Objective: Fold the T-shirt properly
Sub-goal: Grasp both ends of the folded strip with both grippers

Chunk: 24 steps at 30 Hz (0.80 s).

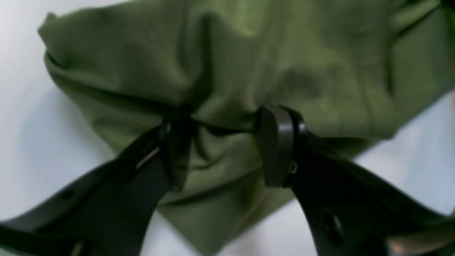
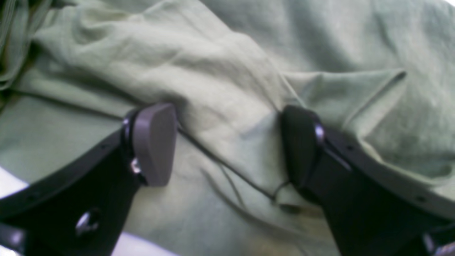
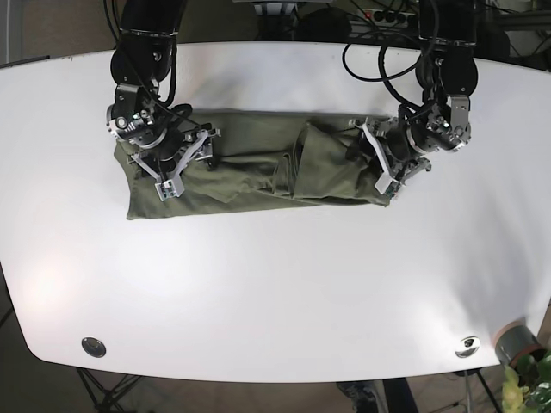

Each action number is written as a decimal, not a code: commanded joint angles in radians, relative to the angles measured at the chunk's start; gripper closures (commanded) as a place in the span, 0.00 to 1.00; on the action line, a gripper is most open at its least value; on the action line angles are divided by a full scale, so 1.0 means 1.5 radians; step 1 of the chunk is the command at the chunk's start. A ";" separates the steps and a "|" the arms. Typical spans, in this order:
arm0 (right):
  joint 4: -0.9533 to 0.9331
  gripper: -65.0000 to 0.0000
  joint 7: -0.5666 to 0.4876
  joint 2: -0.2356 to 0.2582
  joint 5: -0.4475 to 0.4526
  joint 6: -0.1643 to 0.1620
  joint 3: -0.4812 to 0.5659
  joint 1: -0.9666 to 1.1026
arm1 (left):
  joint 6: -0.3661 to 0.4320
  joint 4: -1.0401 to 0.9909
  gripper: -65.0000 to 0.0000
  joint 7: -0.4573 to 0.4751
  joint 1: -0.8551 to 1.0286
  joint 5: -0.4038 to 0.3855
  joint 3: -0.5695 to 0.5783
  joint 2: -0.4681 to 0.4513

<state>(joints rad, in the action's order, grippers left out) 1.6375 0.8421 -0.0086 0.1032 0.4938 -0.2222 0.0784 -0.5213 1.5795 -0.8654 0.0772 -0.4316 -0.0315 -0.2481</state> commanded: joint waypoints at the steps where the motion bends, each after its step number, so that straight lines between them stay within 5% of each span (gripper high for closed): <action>1: 0.026 0.32 -0.005 -0.001 0.004 -0.002 -0.001 -0.009 | -0.014 -0.013 0.56 0.042 -0.010 0.008 0.015 -0.005; 13: 0.177 0.31 0.085 -0.039 0.025 -0.002 -0.015 -0.011 | -0.017 0.082 0.56 0.054 -0.005 0.010 -0.010 -0.008; 20: 0.205 0.30 0.165 -0.037 0.197 -0.001 -0.142 -0.043 | -0.017 0.156 0.55 0.039 0.009 0.007 -0.017 -0.008; 24: 0.163 0.30 0.195 -0.021 0.278 0.003 -0.227 -0.063 | -0.018 0.162 0.45 0.030 0.013 0.005 -0.043 -0.005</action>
<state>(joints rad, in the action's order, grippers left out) 1.8984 1.1320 -0.0582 0.4767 0.4885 -0.5426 0.0067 -0.5484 1.7992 -0.8421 0.1120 -0.4114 -0.0731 -0.2470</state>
